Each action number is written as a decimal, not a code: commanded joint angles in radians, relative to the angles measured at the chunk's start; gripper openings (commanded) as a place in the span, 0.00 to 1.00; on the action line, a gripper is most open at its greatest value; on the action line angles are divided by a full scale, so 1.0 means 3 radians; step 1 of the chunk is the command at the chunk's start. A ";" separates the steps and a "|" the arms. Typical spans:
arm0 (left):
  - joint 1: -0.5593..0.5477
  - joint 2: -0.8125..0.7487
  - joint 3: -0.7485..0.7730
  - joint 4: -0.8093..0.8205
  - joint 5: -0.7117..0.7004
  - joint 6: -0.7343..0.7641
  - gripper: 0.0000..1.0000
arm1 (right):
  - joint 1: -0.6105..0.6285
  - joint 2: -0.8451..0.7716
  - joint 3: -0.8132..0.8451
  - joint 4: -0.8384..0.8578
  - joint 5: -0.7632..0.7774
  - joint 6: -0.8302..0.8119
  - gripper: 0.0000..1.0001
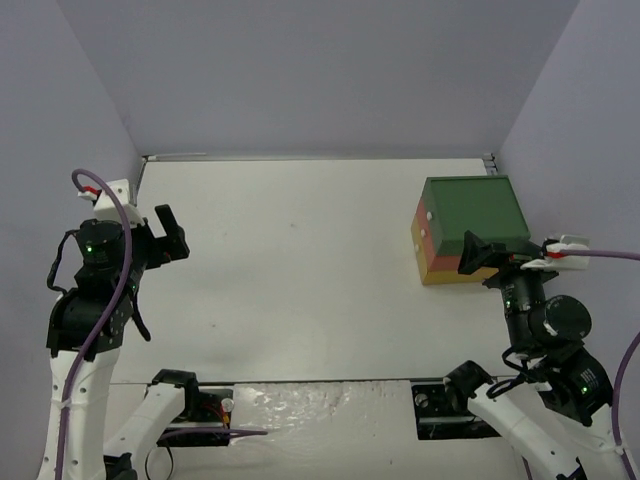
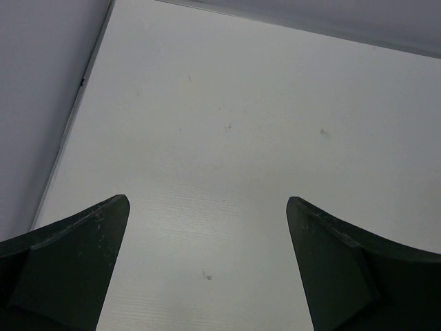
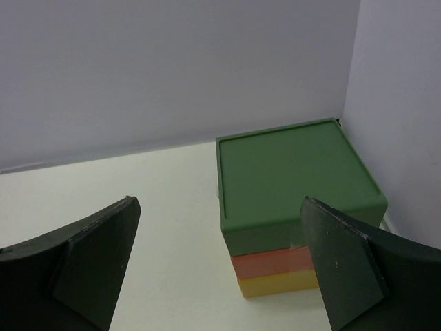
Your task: Organize the makeup
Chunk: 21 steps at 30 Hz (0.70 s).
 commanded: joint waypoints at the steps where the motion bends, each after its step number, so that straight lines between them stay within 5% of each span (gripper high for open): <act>1: 0.0027 -0.0124 0.0175 -0.0012 -0.0075 0.0121 0.97 | -0.0020 -0.0166 -0.0077 0.0171 0.0131 -0.0096 1.00; 21: 0.0012 -0.0294 -0.0043 0.0056 -0.0090 0.0113 0.97 | -0.0015 -0.0352 -0.0148 0.0148 0.0107 -0.0135 1.00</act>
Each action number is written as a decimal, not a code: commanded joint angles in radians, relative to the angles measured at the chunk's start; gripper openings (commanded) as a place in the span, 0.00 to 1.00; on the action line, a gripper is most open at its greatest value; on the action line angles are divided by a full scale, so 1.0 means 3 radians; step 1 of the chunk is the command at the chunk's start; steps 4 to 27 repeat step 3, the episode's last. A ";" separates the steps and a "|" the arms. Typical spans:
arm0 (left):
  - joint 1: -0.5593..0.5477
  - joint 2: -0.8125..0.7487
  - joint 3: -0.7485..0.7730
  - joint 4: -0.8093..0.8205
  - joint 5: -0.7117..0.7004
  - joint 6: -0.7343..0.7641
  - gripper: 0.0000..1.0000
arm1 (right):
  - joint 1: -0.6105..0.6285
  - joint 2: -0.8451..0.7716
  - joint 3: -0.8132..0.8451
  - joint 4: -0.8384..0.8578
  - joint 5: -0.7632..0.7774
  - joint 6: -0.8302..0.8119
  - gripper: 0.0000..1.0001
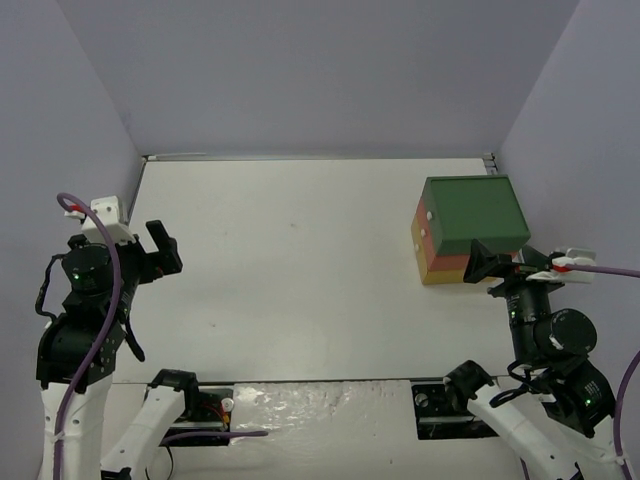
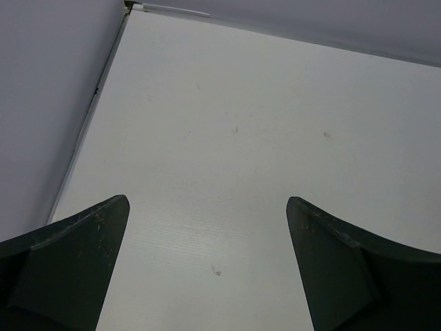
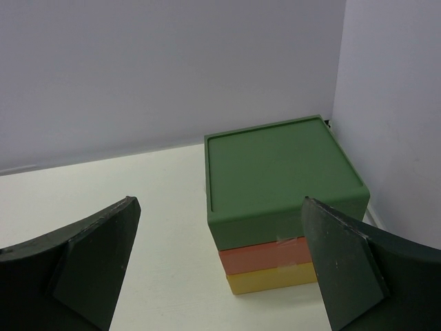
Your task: Organize the makeup
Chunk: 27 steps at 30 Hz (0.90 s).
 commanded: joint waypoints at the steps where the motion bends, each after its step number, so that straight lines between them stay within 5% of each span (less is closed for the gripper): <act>1: 0.0014 0.0025 0.0007 0.0179 -0.0010 0.0009 0.97 | -0.0013 -0.0007 0.0002 0.0202 0.0030 -0.0054 1.00; 27: 0.0017 0.0013 -0.0017 0.0181 0.0000 0.0001 0.97 | -0.0013 -0.0007 -0.0005 0.0198 0.0025 -0.0054 1.00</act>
